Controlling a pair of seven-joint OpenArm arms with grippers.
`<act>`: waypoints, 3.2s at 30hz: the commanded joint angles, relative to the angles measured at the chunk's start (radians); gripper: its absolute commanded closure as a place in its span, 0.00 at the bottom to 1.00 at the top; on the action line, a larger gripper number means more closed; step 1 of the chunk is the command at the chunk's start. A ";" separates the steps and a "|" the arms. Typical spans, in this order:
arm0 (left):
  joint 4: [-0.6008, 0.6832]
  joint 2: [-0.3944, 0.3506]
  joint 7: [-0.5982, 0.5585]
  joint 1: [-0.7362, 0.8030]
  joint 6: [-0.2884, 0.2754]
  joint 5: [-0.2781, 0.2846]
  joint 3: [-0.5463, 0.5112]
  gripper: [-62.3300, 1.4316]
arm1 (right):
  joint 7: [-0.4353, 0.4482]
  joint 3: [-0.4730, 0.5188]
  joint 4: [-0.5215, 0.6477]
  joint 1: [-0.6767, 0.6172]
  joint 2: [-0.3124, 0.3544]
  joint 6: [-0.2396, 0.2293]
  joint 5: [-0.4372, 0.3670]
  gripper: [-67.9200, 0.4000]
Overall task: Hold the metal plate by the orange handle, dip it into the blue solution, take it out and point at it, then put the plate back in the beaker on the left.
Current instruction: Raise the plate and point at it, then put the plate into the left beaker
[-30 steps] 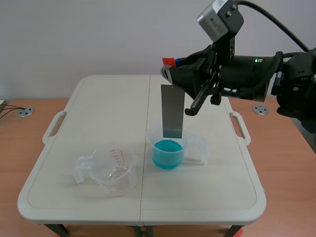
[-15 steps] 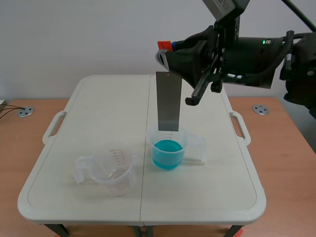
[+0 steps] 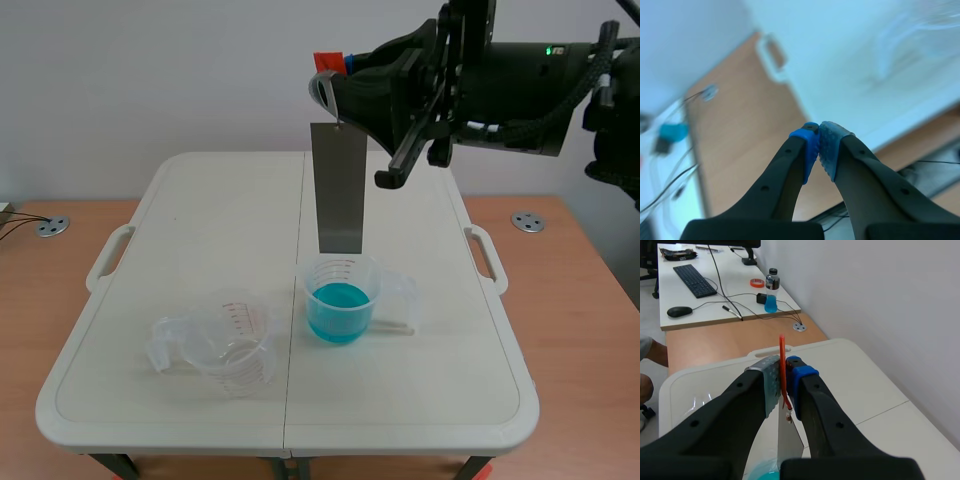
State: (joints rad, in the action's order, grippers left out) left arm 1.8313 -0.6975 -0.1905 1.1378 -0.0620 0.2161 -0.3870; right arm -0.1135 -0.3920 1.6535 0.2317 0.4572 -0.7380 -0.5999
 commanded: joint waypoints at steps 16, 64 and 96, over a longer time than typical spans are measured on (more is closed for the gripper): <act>-0.014 -0.112 0.234 -0.684 -0.066 0.058 0.537 0.93 | -0.023 0.029 0.057 0.012 0.005 -0.008 -0.067 0.97; -0.380 0.247 0.367 -1.249 -0.018 -0.104 0.994 0.93 | -0.024 0.029 0.057 0.012 0.005 -0.008 -0.067 0.97; -0.229 -0.103 0.203 -0.036 0.464 -0.093 0.259 0.93 | -0.016 -0.070 0.111 0.015 -0.010 -0.008 -0.089 0.97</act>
State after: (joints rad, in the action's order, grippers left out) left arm 1.6085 -0.8188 0.0277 1.1076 0.4030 0.1234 -0.1375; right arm -0.1551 -0.4622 1.7477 0.2321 0.4564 -0.7383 -0.6712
